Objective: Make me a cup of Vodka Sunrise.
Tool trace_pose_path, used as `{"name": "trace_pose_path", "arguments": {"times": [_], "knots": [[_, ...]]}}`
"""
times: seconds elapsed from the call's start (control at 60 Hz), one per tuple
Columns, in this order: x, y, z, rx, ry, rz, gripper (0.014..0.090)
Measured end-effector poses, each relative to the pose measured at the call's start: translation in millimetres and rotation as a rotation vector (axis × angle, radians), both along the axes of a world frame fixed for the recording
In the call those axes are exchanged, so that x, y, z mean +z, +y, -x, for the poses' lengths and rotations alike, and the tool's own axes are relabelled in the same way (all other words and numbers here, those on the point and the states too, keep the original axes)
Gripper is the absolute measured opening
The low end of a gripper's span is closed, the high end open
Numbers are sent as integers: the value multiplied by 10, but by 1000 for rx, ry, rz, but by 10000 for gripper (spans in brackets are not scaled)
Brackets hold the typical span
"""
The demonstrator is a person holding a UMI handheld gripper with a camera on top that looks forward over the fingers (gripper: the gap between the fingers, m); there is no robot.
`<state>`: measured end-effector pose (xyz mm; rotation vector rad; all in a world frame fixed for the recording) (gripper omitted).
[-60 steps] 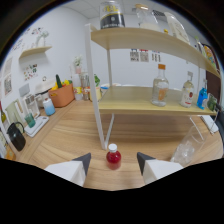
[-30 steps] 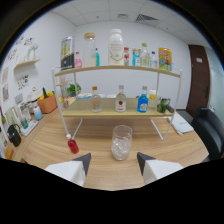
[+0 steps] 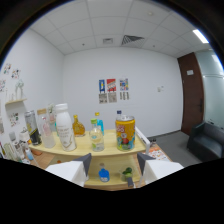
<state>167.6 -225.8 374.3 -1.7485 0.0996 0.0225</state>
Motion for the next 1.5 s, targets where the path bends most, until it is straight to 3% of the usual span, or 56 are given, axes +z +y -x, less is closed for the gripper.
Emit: {"name": "trace_pose_path", "arguments": {"times": [0.117,0.283,0.417,0.533,0.6,0.883,1.15,1.383,1.5], "knots": [[167,394,-243,11,-15,-26,851],[75,881,-403,30,-26,-4,833],[79,1091,-383,68,-40,-9,736],[50,1185,-410,64,-80,1,546],[37,1214,-410,63,-81,-2,536],[151,1081,-417,38,-54,-21,508],[332,392,-217,41,-13,-60,503],[-623,16,308,87,72,13,503],[-1369,-43,475,73,74,129,502]]}}
